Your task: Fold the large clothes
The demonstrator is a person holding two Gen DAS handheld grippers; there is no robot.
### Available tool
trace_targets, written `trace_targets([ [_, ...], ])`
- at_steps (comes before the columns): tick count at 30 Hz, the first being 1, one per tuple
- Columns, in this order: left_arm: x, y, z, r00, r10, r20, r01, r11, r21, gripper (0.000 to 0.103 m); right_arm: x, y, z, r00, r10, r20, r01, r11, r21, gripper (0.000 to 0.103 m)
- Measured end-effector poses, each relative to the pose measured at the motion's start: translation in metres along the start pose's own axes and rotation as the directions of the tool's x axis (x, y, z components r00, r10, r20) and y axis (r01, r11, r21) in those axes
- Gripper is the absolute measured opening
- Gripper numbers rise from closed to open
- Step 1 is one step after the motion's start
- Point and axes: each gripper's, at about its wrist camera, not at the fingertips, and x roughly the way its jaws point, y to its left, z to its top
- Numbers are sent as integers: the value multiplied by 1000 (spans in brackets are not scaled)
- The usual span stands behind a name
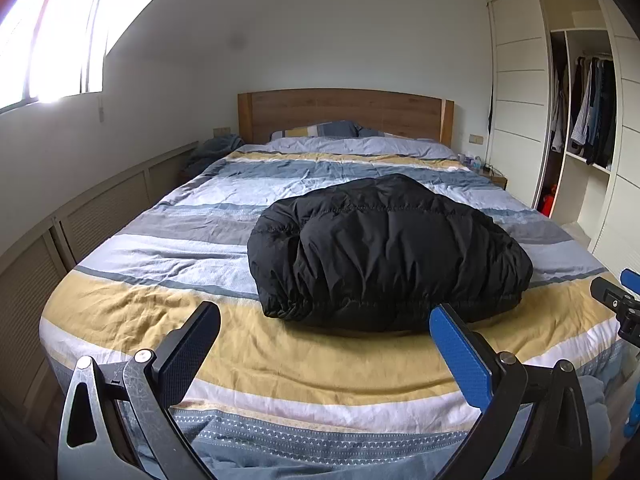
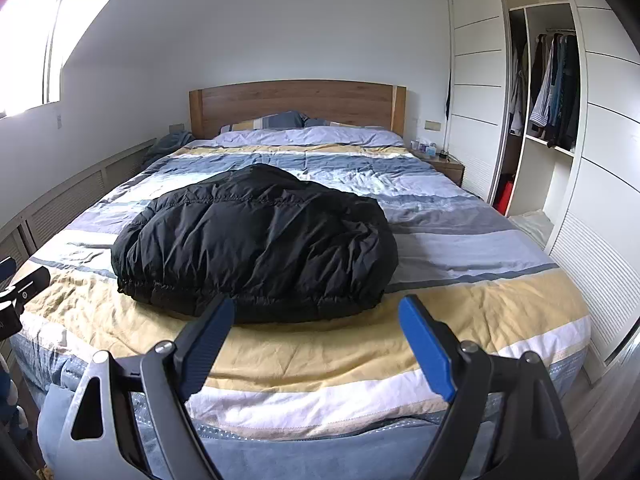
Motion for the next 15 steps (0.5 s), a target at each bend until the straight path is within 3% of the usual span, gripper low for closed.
trace_targets([
  [15,20,13,-13,998,16,-60,-18,999,-27,103,22,10,-4,999,24,-40,-24,1000,-20,84],
])
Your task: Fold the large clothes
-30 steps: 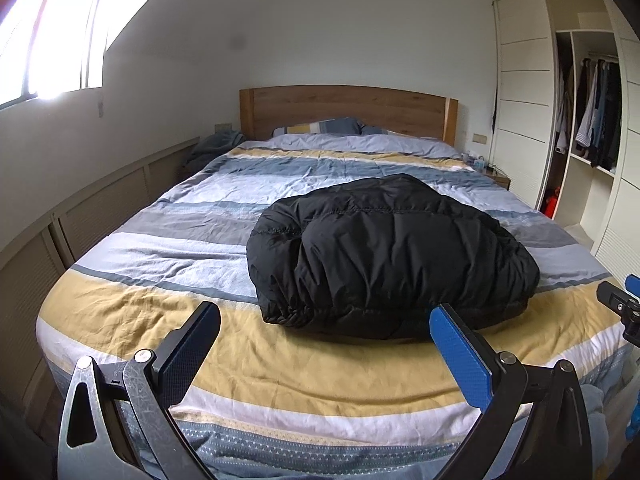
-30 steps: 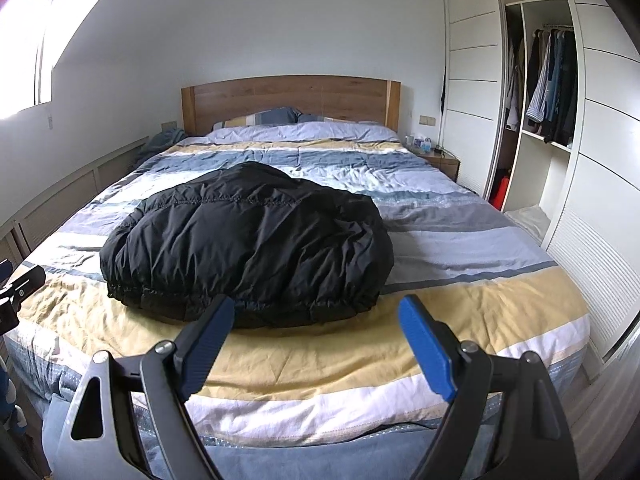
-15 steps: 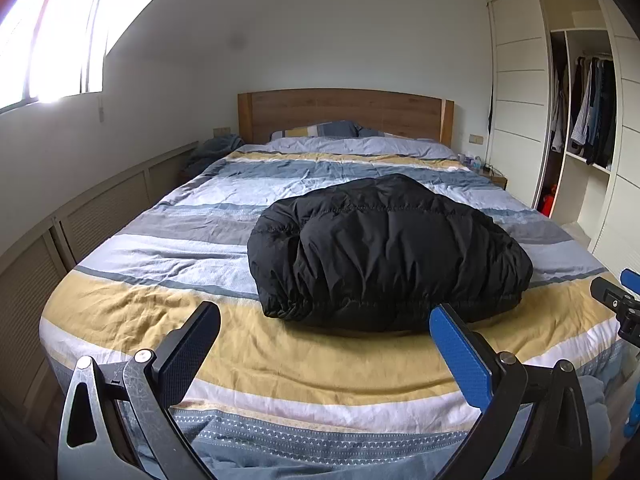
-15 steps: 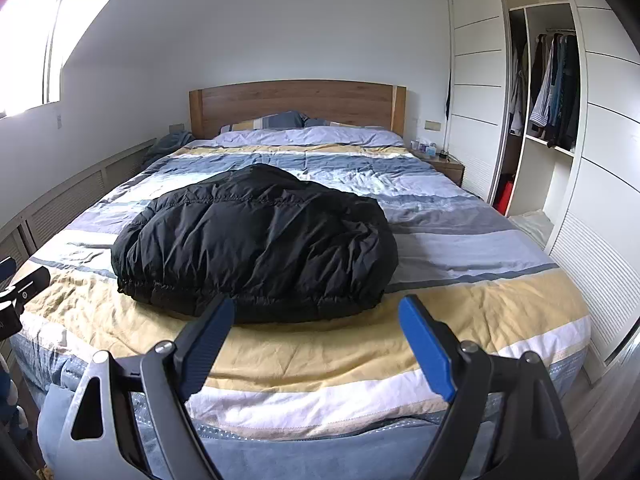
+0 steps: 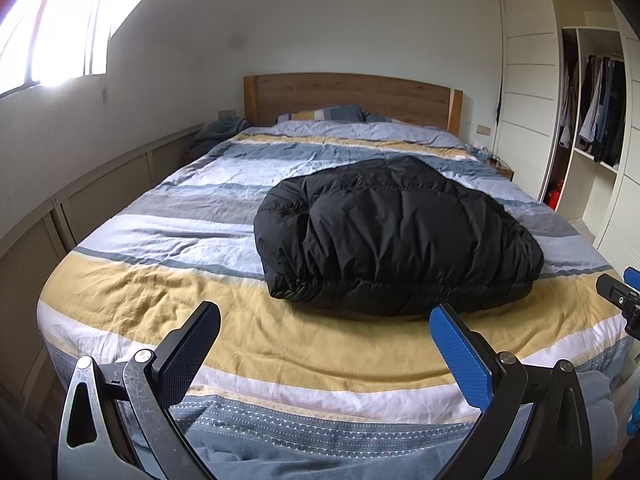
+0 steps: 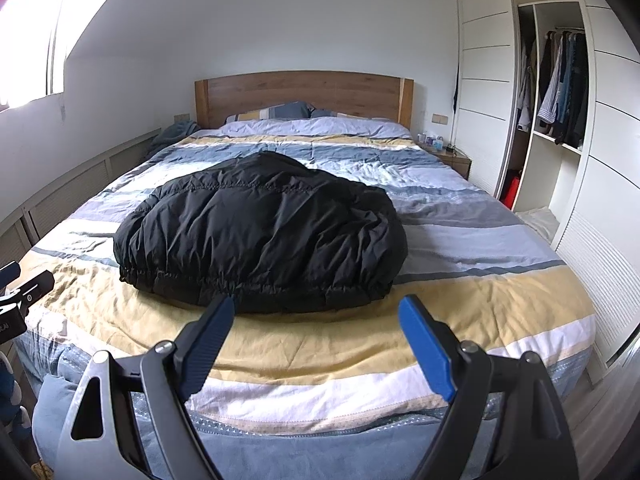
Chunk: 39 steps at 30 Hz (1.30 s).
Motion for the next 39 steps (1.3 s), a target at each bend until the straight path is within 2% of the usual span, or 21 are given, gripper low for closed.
trace_targets([
  [5,30,5,10,999,17,-37,-17,1000,2,103,30,6,10,1000,19,-24,-20,999,-25,84],
  [11,88,-4,55,999,26,-36,-25,999,36,103,87,23,44,997,75,-25,-76,995,-64,84],
  [17,173,-18,114,999,28,-33,-27,999,23,103,165,37,99,996,91,-9,-91,995,-44,84],
  [21,235,-22,147,998,27,-62,-27,1000,-9,103,225,45,136,996,90,-3,-90,995,-33,84],
  [25,285,-21,169,995,42,-93,-45,999,-28,103,276,48,158,995,97,-12,-97,995,-9,84],
  [29,331,-26,175,987,55,-148,-59,998,-21,103,327,50,164,993,109,-52,-108,994,14,84],
  [32,366,-28,171,976,74,-207,-79,997,-17,103,362,48,158,988,114,-102,-112,993,25,84],
  [36,402,-25,173,962,79,-263,-97,994,-55,103,393,35,157,982,136,-131,-128,990,68,84],
  [39,415,-28,179,956,98,-277,-112,993,-37,103,406,21,160,979,141,-144,-128,987,96,84],
])
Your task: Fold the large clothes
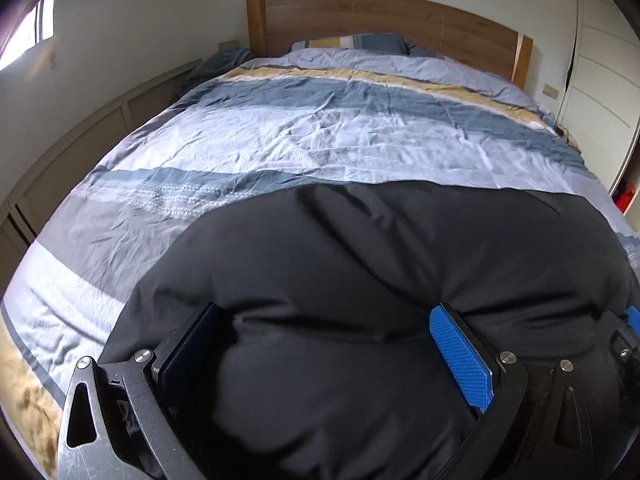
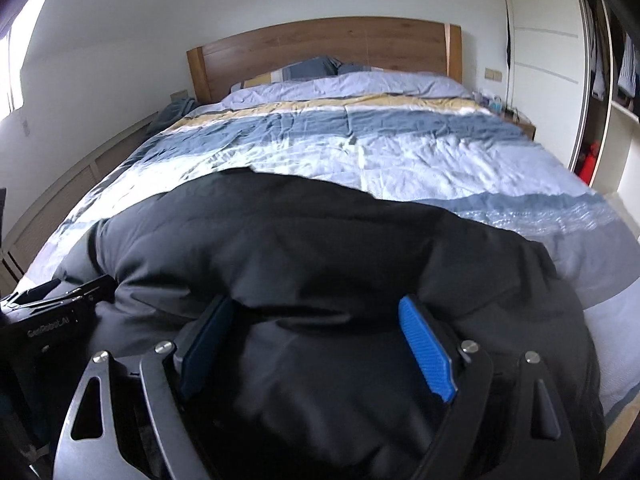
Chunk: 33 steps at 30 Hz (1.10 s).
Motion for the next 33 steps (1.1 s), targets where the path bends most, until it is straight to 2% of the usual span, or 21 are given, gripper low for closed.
trace_targets([
  [4,-1,16,-2,1000,1,-11,-1,1000,-19,103,0,-37,-3,1000,-14,-13,15,999,36,84],
  [10,-7,63,-18,999,19,-30,-22,996,-85,103,-24,-103,-34,998,-54,-27,56,995,77,84],
  [14,-17,95,-33,997,63,-54,-69,990,-125,103,-47,-131,-58,992,-118,-49,122,990,75,84],
  [19,-45,131,-52,985,165,-57,-172,975,-143,103,-80,-156,-79,970,-228,-82,232,972,44,84],
  [22,-72,142,-68,978,207,-31,-210,969,-131,103,-107,-160,-85,957,-278,-84,282,959,32,84],
  [25,-99,144,-85,980,198,-4,-196,971,-136,103,-139,-150,-92,957,-283,-62,286,958,36,84],
  [28,-133,132,-114,982,183,35,-178,978,-109,103,-171,-124,-101,969,-245,-30,246,969,30,84],
  [33,-174,108,-161,994,100,43,-97,993,-73,103,-214,-71,-126,984,-177,-6,177,984,4,84],
])
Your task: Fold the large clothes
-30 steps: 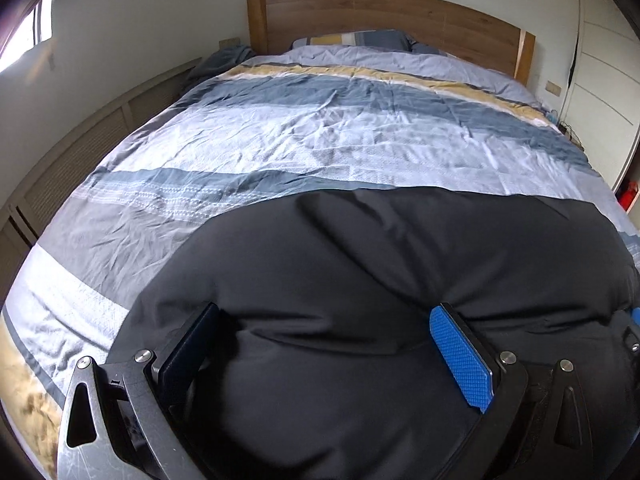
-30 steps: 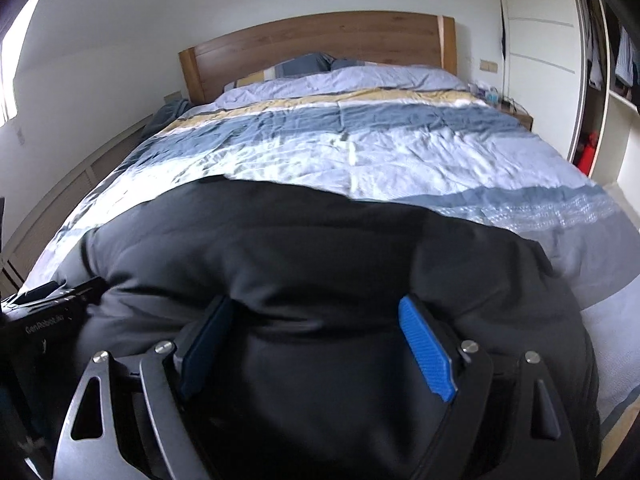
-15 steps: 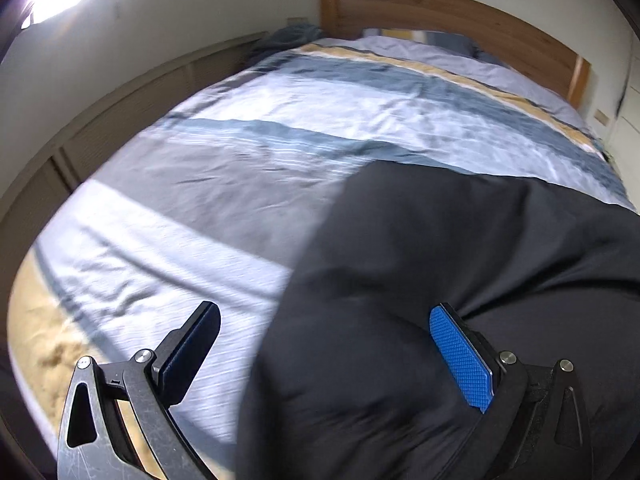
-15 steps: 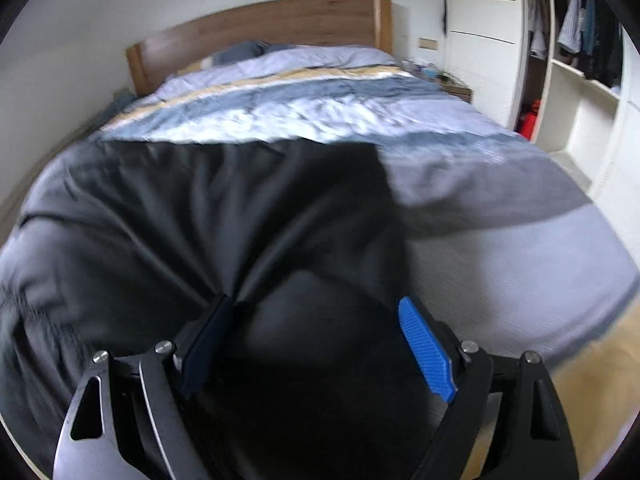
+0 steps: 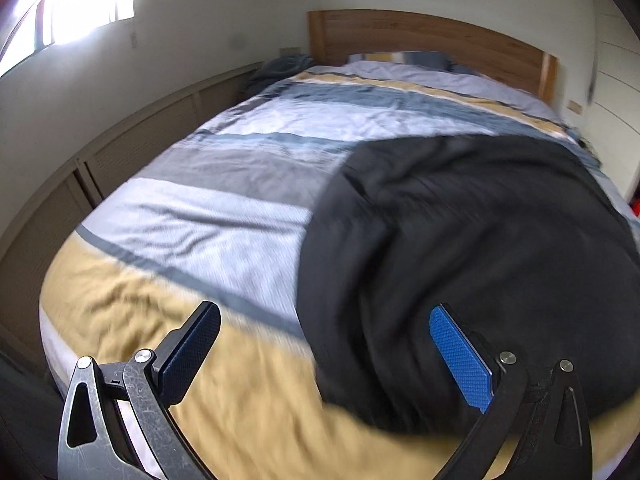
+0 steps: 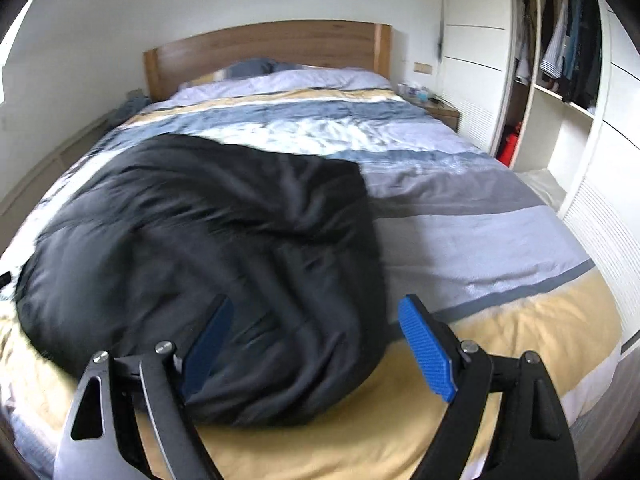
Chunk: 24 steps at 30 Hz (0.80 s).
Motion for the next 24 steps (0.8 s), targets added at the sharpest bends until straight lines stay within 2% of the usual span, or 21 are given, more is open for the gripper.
trace_targets([
  [4,-33,-16,-36,999,-36,3,35,998,55,103,-39,35,-35,998,68,-7,-69,997,-42,84],
  [9,-69,-26,-60,997,-77,6,76,994,77,103,-73,58,-72,993,113,-21,-114,992,-51,84],
  [16,-107,-37,-79,991,-126,40,121,986,116,103,-99,57,-91,993,117,4,-116,992,-56,84],
  [24,-122,-48,-99,988,-151,33,144,977,156,103,-109,46,-94,995,99,21,-98,994,-37,84],
])
